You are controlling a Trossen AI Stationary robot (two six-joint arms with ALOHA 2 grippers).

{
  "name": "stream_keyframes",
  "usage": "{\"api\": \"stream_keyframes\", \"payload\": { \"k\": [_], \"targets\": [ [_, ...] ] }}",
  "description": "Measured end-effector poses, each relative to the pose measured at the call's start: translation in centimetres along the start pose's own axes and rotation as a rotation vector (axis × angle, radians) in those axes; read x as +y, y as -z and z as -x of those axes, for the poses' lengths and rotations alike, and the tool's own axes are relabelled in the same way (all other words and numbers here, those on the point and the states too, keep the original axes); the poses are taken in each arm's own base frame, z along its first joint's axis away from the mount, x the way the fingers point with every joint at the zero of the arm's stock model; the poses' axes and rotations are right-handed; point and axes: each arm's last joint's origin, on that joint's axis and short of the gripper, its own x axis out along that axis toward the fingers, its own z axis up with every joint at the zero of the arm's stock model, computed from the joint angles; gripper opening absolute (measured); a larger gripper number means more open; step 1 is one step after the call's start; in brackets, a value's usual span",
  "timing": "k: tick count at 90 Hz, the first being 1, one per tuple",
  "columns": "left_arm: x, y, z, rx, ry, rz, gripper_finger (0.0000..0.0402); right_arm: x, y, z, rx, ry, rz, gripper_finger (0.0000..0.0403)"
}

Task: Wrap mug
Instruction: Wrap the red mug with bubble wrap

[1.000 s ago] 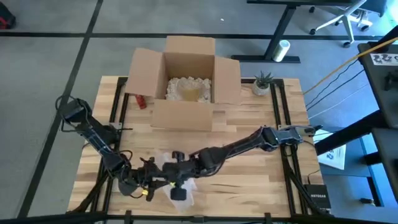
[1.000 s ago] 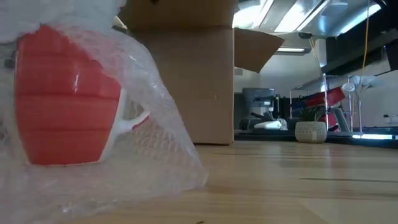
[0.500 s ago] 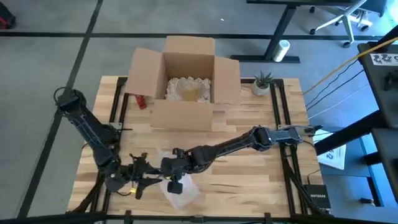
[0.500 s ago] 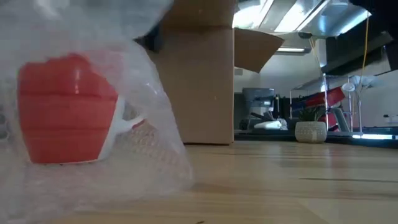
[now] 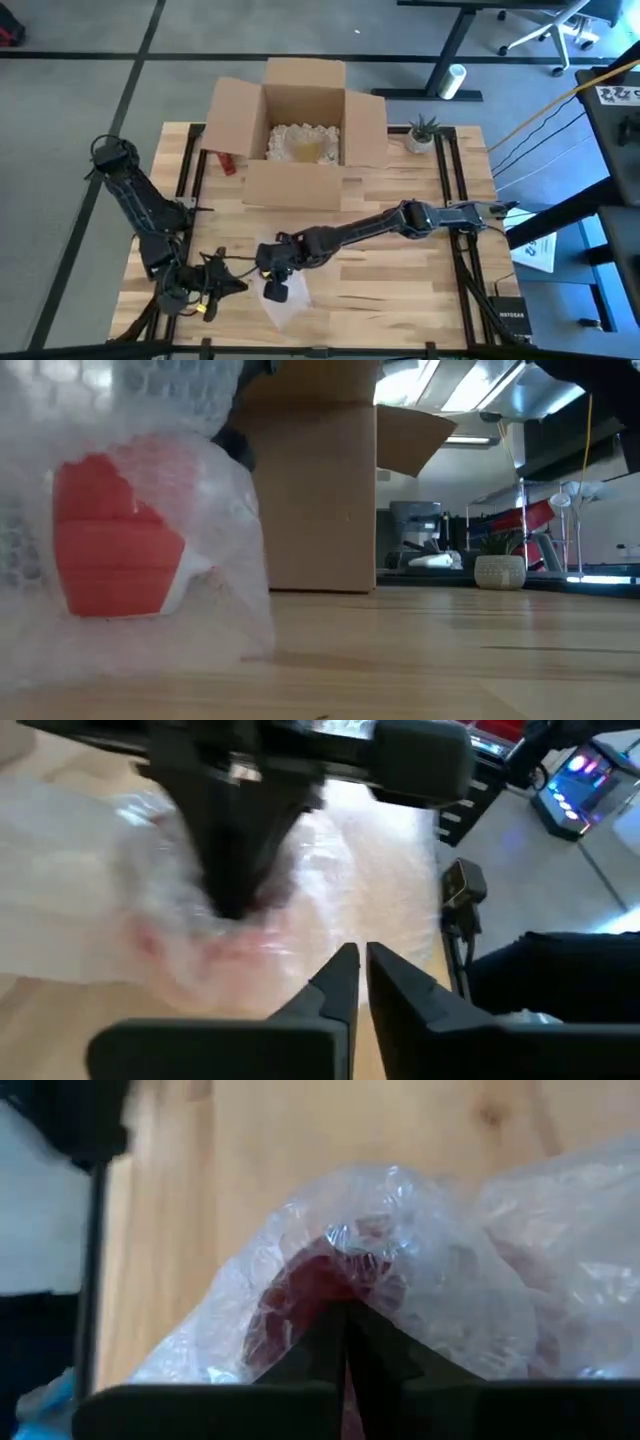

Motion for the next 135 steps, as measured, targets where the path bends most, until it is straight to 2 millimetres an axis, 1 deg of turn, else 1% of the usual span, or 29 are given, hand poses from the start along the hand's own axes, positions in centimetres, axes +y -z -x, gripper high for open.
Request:
{"api": "stream_keyframes", "payload": {
  "k": [10,18,23,34,48,55,63,76,91,100,106,110,123,130,135],
  "targets": [
    [-0.4,0.2,-0.8,-0.005,0.011,0.028,0.0,-0.2,-0.1,0.0,-0.001,0.0,-0.007,0.0],
    [-0.3,0.2,-1.8,-0.021,-0.009,0.027,0.0,-0.2,-0.2,0.0,-0.01,-0.005,-0.01,0.0],
    [0.0,0.1,-2.4,-0.028,-0.033,0.007,0.0,-0.1,-0.4,0.0,-0.029,-0.015,-0.021,0.0],
    [0.8,-0.6,-3.4,-0.048,-0.089,-0.011,0.0,0.6,-0.8,0.8,-0.049,-0.032,-0.02,0.0],
    [1.6,-1.3,-4.3,-0.059,-0.141,-0.043,0.0,1.3,-1.2,3.1,-0.049,-0.044,-0.013,0.0],
    [2.1,-1.4,-4.6,-0.046,-0.166,-0.051,0.0,1.4,-0.9,3.5,-0.025,-0.032,-0.01,0.0],
    [2.7,-1.3,-4.8,-0.022,-0.206,-0.041,0.0,1.6,-0.8,4.4,-0.009,-0.022,-0.007,0.0],
    [3.6,-1.3,-5.1,0.003,-0.244,-0.013,0.0,2.7,-0.7,7.6,0.006,-0.004,0.008,0.0],
    [3.9,-1.5,-5.4,0.016,-0.247,-0.003,0.0,3.4,1.1,9.9,0.076,0.181,0.048,0.0],
    [3.9,-1.6,-5.5,0.018,-0.248,0.002,0.0,4.0,2.2,11.5,0.124,0.245,0.048,0.0],
    [3.9,-1.6,-5.5,0.017,-0.248,0.016,0.0,4.8,3.2,11.9,0.156,0.284,0.045,0.0],
    [3.9,-1.5,-5.5,0.016,-0.248,0.023,0.0,5.4,4.2,11.6,0.187,0.305,0.047,0.0],
    [3.9,-1.5,-5.5,0.014,-0.247,0.045,0.0,7.1,7.7,9.7,0.245,0.355,0.045,0.0],
    [3.9,-1.5,-5.5,0.023,-0.24,0.047,0.0,8.0,9.8,9.0,0.256,0.383,0.049,0.0],
    [3.9,-1.5,-5.5,0.039,-0.227,0.05,0.0,8.7,11.2,8.4,0.251,0.371,0.05,0.0]
  ]
}}
